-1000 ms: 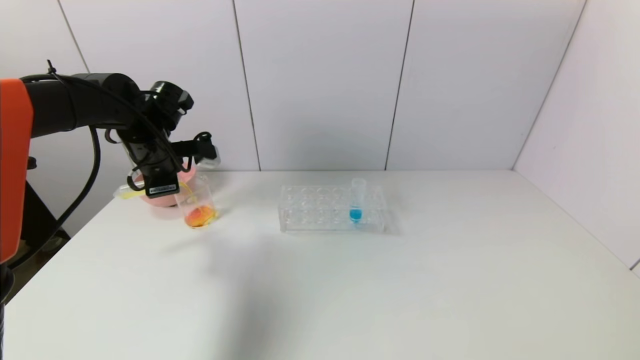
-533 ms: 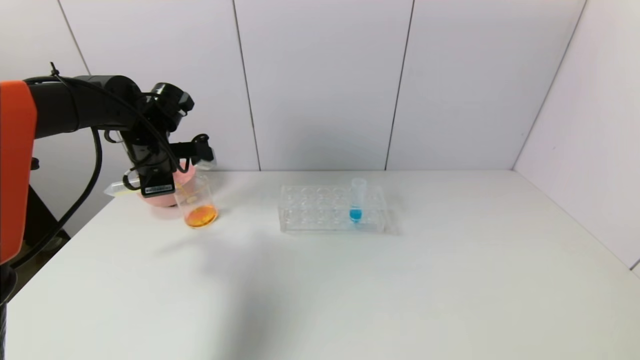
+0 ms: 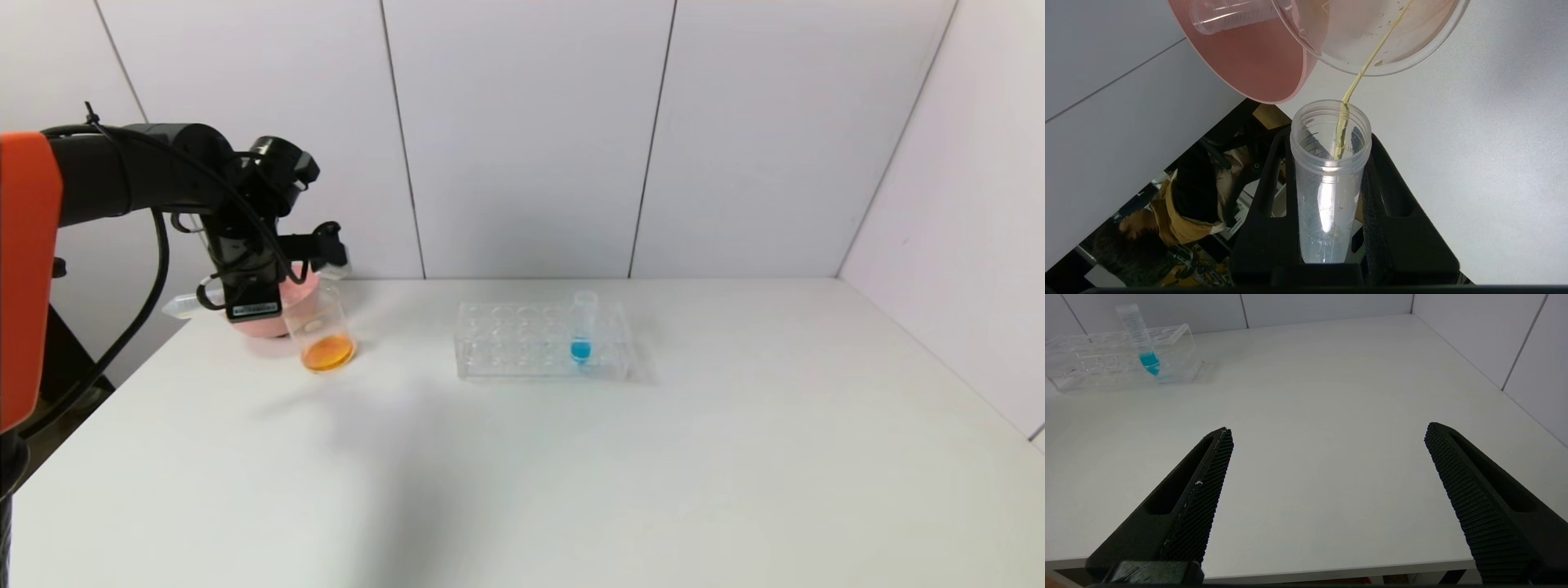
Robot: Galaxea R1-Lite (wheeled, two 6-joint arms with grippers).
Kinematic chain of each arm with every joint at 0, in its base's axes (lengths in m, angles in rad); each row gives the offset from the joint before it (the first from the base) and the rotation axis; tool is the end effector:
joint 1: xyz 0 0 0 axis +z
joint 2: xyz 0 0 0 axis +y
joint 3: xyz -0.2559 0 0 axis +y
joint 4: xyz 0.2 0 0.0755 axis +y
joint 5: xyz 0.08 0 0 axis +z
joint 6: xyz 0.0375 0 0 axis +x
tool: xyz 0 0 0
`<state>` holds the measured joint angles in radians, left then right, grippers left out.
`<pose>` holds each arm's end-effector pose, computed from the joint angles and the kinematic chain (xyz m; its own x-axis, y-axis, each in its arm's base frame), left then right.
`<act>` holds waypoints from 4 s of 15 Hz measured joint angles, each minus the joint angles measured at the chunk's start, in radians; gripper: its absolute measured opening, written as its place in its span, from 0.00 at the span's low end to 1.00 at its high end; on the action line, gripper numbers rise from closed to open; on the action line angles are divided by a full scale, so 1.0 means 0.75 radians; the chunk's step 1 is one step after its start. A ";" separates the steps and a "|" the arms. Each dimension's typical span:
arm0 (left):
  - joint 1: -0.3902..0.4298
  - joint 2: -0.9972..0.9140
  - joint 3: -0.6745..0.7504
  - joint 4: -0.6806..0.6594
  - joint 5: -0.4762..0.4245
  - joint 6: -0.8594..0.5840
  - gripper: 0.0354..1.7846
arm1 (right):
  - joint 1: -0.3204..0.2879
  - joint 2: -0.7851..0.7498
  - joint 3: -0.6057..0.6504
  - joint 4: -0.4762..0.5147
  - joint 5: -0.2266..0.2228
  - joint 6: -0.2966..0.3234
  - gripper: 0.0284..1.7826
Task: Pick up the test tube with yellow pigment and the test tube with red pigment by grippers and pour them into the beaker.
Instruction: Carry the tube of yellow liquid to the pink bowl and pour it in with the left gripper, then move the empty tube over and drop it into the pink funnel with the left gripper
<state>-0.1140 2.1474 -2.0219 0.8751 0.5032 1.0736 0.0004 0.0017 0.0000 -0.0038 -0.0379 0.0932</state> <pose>0.4077 -0.0285 0.1694 0.5247 0.4253 -0.7374 0.6593 0.3451 0.6681 0.0617 -0.0014 0.0758 0.9993 -0.0375 0.0021 0.0371 0.9950 0.0931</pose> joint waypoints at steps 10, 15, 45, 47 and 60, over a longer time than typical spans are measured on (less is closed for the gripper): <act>0.052 -0.046 0.011 -0.202 -0.353 -0.284 0.23 | 0.000 0.000 0.000 -0.001 -0.001 -0.001 0.96; 0.131 -0.201 0.111 -0.302 -0.623 -0.886 0.23 | 0.000 0.000 0.000 -0.001 -0.001 0.000 0.96; 0.281 0.178 0.697 -2.152 -0.420 -1.584 0.23 | 0.001 0.000 0.000 -0.001 -0.001 -0.001 0.96; 0.283 0.192 0.690 -2.158 -0.417 -1.567 0.23 | 0.001 0.000 0.000 -0.001 0.000 -0.001 0.96; 0.276 0.185 0.698 -2.092 -0.346 -1.466 0.23 | 0.000 0.000 0.000 0.000 -0.001 -0.001 0.96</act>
<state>0.0932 2.2862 -1.4985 -0.6936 0.2438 -0.0257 0.0004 0.0017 0.0000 -0.0038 -0.0383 0.0928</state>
